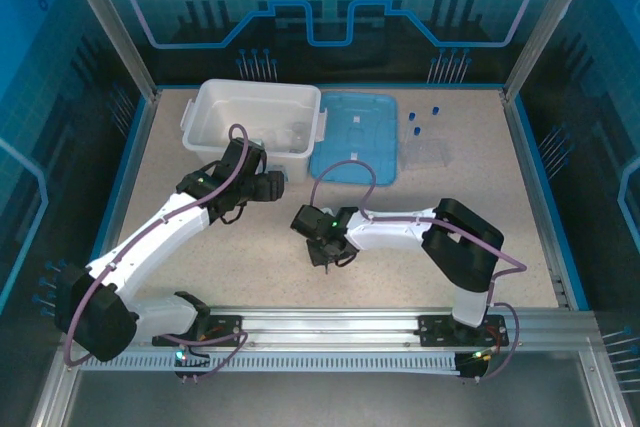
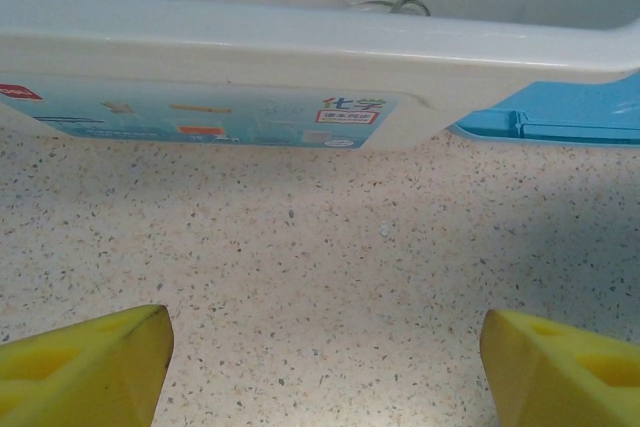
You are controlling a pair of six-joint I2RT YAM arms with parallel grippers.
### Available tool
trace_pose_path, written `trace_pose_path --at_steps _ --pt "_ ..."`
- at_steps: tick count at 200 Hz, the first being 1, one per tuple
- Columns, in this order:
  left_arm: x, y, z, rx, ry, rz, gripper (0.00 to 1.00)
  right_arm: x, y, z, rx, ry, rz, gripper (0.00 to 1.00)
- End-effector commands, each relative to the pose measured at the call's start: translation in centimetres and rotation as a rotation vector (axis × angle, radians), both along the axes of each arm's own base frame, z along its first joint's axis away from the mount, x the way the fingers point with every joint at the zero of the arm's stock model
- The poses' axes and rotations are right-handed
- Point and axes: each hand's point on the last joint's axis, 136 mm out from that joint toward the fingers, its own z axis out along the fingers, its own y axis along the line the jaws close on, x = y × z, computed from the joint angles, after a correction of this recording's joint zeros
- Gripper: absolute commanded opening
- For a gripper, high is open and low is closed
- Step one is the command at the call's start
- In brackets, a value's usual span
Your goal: Organize the chemistry lab equipment
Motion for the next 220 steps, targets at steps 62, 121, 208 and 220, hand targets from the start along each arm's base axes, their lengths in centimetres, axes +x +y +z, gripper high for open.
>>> trace_pose_path --at_steps 62,121,208,220 --pt "-0.1 0.0 -0.6 -0.023 0.014 0.004 0.81 0.5 -1.4 0.0 -0.083 -0.007 0.034 0.34" --pt "-0.1 0.0 -0.6 -0.025 0.018 0.005 0.81 0.7 -1.3 -0.2 -0.08 -0.001 0.047 0.31" --pt "0.1 0.0 -0.8 -0.022 0.024 0.004 0.81 1.0 -0.7 -0.5 -0.075 0.003 0.061 0.32" --pt "0.1 0.0 -0.8 -0.023 0.024 0.003 0.81 1.1 -0.6 -0.5 -0.073 0.0 0.063 0.33"
